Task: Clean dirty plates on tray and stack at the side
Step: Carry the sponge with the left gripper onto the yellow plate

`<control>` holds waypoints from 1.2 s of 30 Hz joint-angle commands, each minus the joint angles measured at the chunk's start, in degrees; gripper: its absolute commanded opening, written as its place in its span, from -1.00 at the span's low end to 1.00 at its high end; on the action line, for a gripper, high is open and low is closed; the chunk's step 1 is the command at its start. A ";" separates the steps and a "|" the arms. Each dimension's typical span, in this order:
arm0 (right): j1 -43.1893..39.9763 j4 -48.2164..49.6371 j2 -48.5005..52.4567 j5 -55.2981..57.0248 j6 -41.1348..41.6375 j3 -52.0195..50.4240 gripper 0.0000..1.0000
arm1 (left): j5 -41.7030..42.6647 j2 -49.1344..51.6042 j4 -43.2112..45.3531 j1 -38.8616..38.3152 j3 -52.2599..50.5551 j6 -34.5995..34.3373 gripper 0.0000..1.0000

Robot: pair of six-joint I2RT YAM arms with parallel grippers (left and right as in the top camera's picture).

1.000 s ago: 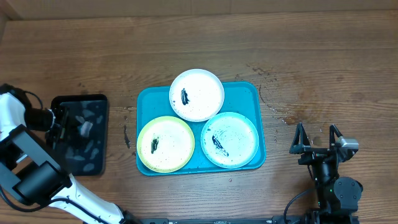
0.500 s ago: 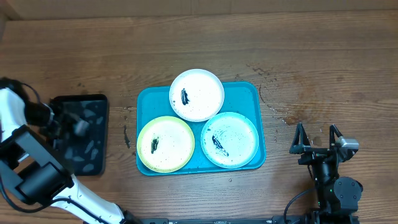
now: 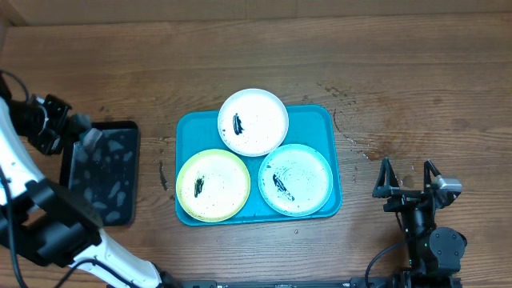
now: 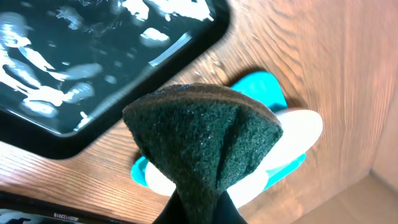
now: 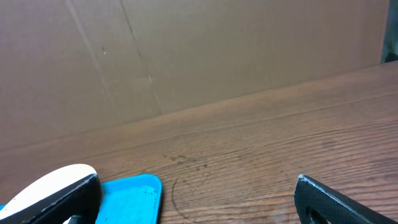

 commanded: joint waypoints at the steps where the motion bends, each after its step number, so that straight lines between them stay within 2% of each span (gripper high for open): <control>1: -0.35 0.44 -0.20 0.70 -0.44 -0.59 1.00 | 0.81 -7.34 -0.37 -4.31 0.31 1.99 -0.91; 7: -0.35 0.44 -0.20 0.70 -0.44 -0.59 1.00 | -4.57 -16.00 -0.37 -15.63 -8.61 1.88 -0.92; 11: -0.35 0.44 -0.20 0.70 -0.44 -0.59 1.00 | -6.14 -17.62 0.68 -26.29 -20.04 1.27 -0.91; 13: -0.35 0.44 -0.20 0.70 -0.44 -0.59 1.00 | -5.97 -17.59 5.05 -30.91 -25.88 0.70 -0.92; 17: -0.35 0.44 -0.20 0.70 -0.44 -0.59 1.00 | -2.27 -17.51 20.65 -41.03 -38.42 -0.66 -0.92; 22: -0.35 0.44 -0.20 0.70 -0.44 -0.59 1.00 | -4.79 -17.44 35.54 -50.66 -47.43 -2.08 -0.91; 26: -0.35 0.44 -0.20 0.70 -0.44 -0.59 1.00 | -15.32 -17.42 39.85 -54.84 -50.93 -8.13 -0.91; 28: -0.35 0.44 -0.20 0.70 -0.44 -0.59 1.00 | -16.79 -17.42 39.74 -55.43 -51.65 -8.11 -0.90; 33: -0.35 0.44 -0.20 0.70 -0.44 -0.59 1.00 | -17.53 -17.42 40.70 -55.49 -55.17 -8.17 -0.73; 34: -0.35 0.44 -0.20 0.70 -0.44 -0.59 1.00 | -17.53 -17.42 40.96 -55.49 -55.78 -8.15 -0.60; 35: -0.35 0.44 -0.20 0.70 -0.44 -0.59 1.00 | -17.49 -17.42 41.22 -55.49 -56.26 -8.15 -0.30; 36: -0.35 0.44 -0.20 0.70 -0.44 -0.59 1.00 | -17.51 -17.42 41.24 -55.49 -56.43 -8.13 0.15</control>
